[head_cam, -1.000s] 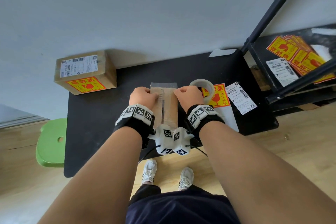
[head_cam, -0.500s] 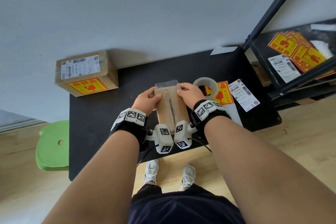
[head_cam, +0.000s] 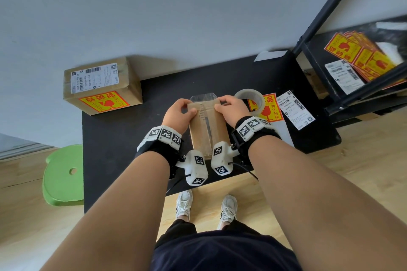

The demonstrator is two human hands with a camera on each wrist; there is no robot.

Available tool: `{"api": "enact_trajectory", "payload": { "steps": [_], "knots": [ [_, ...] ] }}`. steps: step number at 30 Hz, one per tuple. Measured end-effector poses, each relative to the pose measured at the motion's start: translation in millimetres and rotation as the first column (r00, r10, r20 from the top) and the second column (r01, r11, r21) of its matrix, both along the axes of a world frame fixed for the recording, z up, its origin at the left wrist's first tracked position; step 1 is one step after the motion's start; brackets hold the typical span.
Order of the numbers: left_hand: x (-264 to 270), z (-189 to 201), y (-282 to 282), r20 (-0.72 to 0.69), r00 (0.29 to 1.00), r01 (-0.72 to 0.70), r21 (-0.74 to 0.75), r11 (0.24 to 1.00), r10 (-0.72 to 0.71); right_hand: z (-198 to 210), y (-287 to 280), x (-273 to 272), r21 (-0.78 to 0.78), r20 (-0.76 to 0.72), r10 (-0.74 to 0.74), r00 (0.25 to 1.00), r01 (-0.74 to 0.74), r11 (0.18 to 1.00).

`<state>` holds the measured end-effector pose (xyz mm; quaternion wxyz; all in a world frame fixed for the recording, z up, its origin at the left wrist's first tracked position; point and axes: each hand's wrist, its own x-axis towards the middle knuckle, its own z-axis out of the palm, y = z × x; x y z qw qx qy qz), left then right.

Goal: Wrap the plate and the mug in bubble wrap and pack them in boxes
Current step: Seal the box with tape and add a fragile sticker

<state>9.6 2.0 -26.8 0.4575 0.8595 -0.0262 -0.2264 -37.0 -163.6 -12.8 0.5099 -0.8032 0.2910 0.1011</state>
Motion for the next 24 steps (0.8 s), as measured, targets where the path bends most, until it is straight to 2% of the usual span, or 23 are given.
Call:
{"api": "enact_trajectory", "payload": {
  "steps": [4, 6, 9, 11, 12, 13, 16, 21, 24],
  "knots": [
    [-6.0, 8.5, -5.3, 0.151, 0.988, -0.028, 0.2, 0.979, -0.003, 5.8, 3.8, 1.4, -0.209, 0.043, 0.05, 0.998, -0.04, 0.977],
    [-8.5, 13.6, -7.3, 0.237, 0.969, -0.002, 0.313, 0.95, -0.076, 8.8, 7.1, 4.2, -0.348, 0.076, 0.131, 0.988, -0.097, 0.933],
    [-9.2, 17.1, -7.6, 0.407, 0.86, 0.092, 0.468, 0.879, -0.307, 9.0, 10.9, 5.3, -0.448, 0.081, 0.236, 0.968, -0.176, 0.876],
    [-10.1, 14.5, -7.8, 0.426, 0.767, 0.186, 0.568, 0.802, -0.48, 5.4, 11.6, 3.6, -0.459, 0.033, 0.275, 0.961, -0.23, 0.858],
    [-10.3, 12.1, -7.9, 0.411, 0.752, 0.219, 0.583, 0.783, -0.516, 3.9, 11.5, 2.9, -0.451, 0.008, 0.283, 0.959, -0.249, 0.857],
    [-11.5, 10.5, -8.1, 0.382, 0.771, 0.24, 0.567, 0.788, -0.51, 2.1, 11.1, 2.2, -0.435, -0.012, 0.284, 0.959, -0.261, 0.862],
    [-12.6, 9.0, -10.5, 0.291, 0.873, 0.243, 0.436, 0.866, -0.391, 1.9, 10.3, 2.8, -0.373, -0.069, 0.295, 0.953, -0.299, 0.878],
    [-2.1, 7.9, -14.0, 0.115, 0.936, 0.273, 0.358, 0.893, -0.333, 6.2, 7.7, 7.6, -0.244, -0.155, 0.274, 0.949, -0.306, 0.92],
    [4.8, 8.1, -12.7, 0.024, 0.945, 0.305, 0.303, 0.903, -0.327, 8.0, 4.8, 10.3, -0.157, -0.174, 0.274, 0.946, -0.301, 0.941]
  ]
}}
